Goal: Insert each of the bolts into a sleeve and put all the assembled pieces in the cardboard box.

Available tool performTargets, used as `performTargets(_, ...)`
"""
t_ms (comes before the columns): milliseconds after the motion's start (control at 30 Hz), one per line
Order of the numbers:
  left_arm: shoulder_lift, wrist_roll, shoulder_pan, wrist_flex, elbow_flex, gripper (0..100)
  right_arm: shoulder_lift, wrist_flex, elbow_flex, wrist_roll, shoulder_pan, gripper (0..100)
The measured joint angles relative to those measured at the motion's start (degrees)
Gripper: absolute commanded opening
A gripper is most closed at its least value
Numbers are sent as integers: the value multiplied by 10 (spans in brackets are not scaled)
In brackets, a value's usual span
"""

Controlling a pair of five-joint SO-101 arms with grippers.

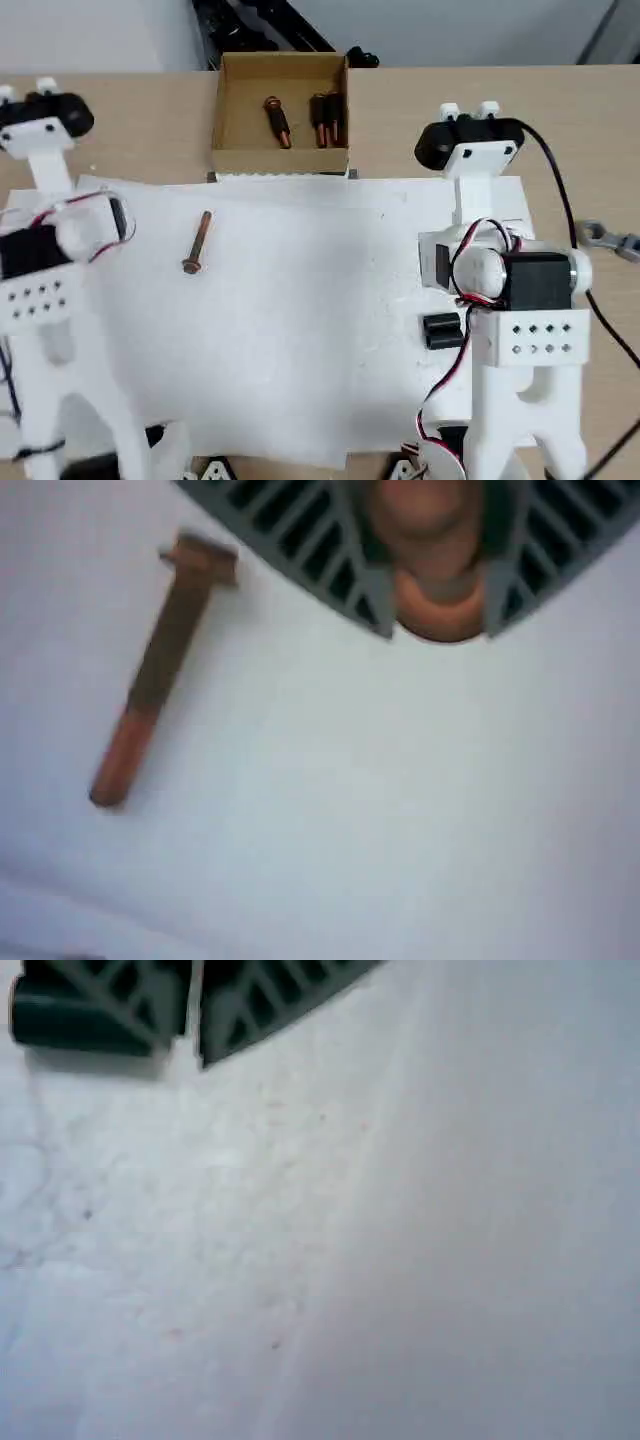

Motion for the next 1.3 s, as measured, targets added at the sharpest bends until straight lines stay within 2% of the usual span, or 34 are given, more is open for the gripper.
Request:
performTargets(233, 120, 14, -2, -127, 0, 5, 0, -2, 0, 0, 0, 4)
performTargets(433, 215, 36, -2, -197, 26, 5, 0, -2, 0, 0, 1, 4)
performTargets(667, 226, 40, -2, -302, 133, 5, 0, -2, 0, 0, 1, 4)
performTargets(833, 214, 37, -1, -346, 192, 5, 0, -2, 0, 0, 0, 4)
performTargets(1000, 157, 37, 2, -312, 238, 5, 0, -2, 0, 0, 1, 4)
performTargets(1300, 9, -31, 17, -171, 345, 13, 0, -2, 0, 0, 1, 4)
